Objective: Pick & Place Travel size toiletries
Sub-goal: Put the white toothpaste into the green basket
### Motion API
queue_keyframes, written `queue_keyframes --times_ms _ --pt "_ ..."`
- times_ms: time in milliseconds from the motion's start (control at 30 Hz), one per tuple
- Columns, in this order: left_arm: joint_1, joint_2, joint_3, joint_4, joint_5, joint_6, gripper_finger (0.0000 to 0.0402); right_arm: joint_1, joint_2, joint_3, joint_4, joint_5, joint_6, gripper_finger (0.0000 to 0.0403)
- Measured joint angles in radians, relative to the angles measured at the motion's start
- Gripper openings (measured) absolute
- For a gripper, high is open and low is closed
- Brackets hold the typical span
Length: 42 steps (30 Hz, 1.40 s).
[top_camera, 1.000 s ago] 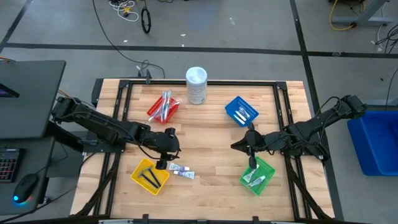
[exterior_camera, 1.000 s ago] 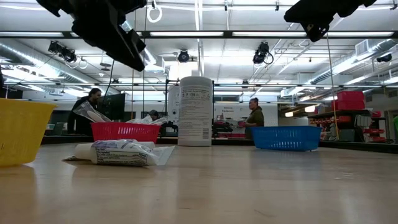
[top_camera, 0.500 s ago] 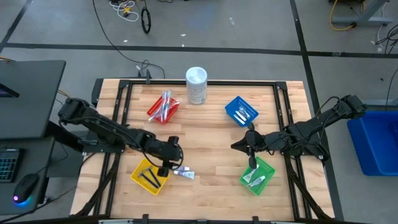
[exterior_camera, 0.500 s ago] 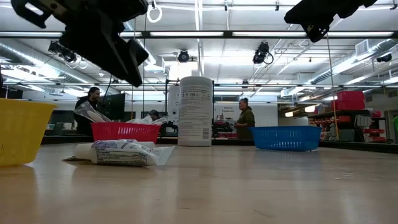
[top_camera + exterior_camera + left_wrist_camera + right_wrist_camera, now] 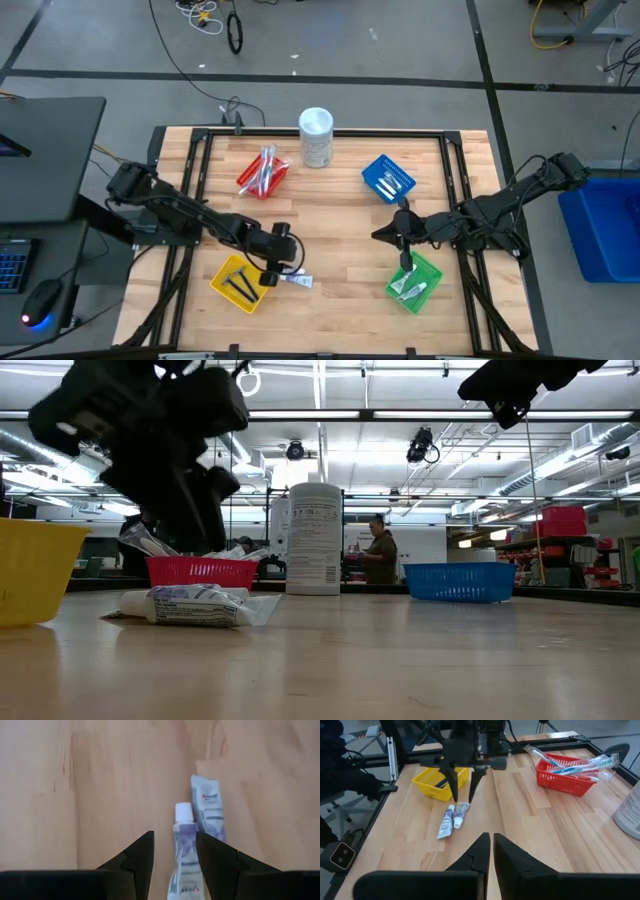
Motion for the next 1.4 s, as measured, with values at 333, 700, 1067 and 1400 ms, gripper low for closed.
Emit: queue_keyframes --times_ms 333,700,1067,1400 --pt "-0.004 0.069 0.0 0.01 0.006 -0.03 0.0153 0.0 0.0 0.0 -0.007 0.0 0.0 0.0028" --pt "-0.021 0.101 0.002 0.026 0.009 -0.053 0.0161 -0.001 0.0 0.0 -0.024 0.0 0.0 0.0029" --pt "-0.047 0.09 0.001 0.02 -0.045 -0.027 0.0191 -0.013 0.0 0.0 -0.026 0.0 0.0 0.0029" --pt "-0.047 0.142 0.001 0.047 -0.022 -0.034 0.0187 -0.026 0.0 0.0 -0.026 0.0 0.0 0.0029"
